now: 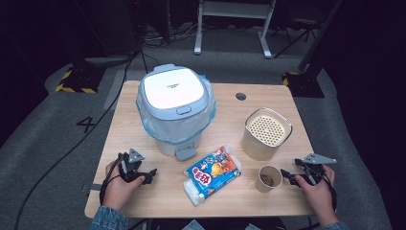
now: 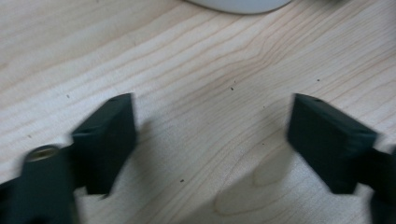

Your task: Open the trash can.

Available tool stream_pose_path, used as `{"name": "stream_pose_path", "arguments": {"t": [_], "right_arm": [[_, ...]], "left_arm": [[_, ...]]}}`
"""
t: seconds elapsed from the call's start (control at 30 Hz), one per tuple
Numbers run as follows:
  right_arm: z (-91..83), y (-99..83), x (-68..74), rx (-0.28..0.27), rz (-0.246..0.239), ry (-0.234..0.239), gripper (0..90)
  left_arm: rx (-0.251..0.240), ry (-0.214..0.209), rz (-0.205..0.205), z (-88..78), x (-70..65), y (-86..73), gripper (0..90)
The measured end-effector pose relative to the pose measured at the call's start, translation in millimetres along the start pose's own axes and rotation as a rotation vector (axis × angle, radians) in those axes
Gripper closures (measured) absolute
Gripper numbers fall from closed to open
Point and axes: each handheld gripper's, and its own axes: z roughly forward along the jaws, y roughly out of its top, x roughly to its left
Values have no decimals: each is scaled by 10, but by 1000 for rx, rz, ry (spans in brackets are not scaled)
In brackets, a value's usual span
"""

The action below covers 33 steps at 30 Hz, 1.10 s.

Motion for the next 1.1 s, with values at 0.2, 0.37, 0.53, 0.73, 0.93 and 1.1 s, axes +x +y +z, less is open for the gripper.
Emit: {"name": "stream_pose_path", "arguments": {"t": [0.2,0.37,0.53,0.73,0.93,1.1], "right_arm": [[0,0,0,0,0,0,173],[0,0,0,0,0,0,173],[0,0,0,0,0,0,173],[0,0,0,0,0,0,173],[0,-1,1,-1,-1,-1,174],[0,-1,0,0,0,0,174]], "left_arm": [[-18,-44,-14,-87,-1,66,317],[-60,-89,1,-263,-11,153,396],[-129,-151,14,-403,34,265,523],[-163,-195,38,-548,27,409,589],[-223,-240,56,-732,-37,567,696],[-261,-266,81,-877,-67,729,722]]}}
